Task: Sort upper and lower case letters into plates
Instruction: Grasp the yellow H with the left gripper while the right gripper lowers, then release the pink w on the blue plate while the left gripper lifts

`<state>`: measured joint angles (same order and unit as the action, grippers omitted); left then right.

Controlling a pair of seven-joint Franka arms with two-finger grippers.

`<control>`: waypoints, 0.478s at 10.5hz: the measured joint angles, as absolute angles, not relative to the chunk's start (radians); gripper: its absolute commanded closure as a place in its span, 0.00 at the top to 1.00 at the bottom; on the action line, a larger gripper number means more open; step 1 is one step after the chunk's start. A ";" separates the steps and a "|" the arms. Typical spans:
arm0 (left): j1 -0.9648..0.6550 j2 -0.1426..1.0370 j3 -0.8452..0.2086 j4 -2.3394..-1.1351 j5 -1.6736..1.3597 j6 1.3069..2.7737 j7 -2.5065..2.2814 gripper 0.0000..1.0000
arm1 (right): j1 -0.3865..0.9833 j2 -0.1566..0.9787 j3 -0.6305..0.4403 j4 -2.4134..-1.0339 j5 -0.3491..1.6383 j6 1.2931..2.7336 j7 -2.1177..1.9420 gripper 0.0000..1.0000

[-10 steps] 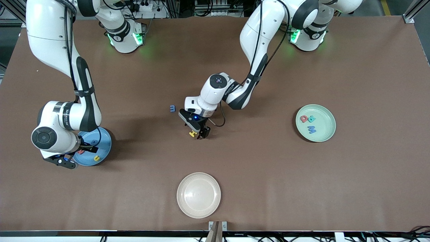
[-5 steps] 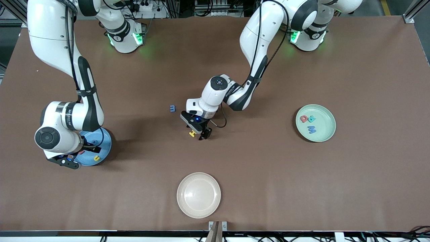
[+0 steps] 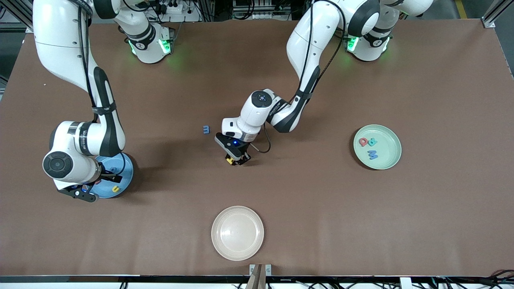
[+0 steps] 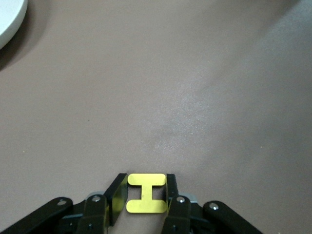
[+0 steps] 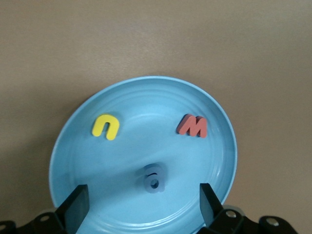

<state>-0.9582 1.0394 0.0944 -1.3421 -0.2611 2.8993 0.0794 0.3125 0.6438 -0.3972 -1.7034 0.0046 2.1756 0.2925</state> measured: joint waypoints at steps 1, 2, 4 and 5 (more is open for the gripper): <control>-0.958 1.039 0.095 -1.342 -0.261 2.900 0.073 0.20 | 0.311 0.632 -0.378 -1.703 0.005 2.175 0.293 1.00; -0.959 1.038 0.094 -1.341 -0.261 2.901 0.066 0.16 | 0.307 0.616 -0.351 -1.704 0.006 2.174 0.296 1.00; -0.959 1.038 0.094 -1.340 -0.261 2.901 0.053 0.12 | 0.293 0.583 -0.296 -1.705 0.007 2.166 0.313 1.00; -0.959 1.038 0.094 -1.339 -0.261 2.901 0.041 0.10 | 0.291 0.571 -0.275 -1.708 0.007 2.160 0.330 1.00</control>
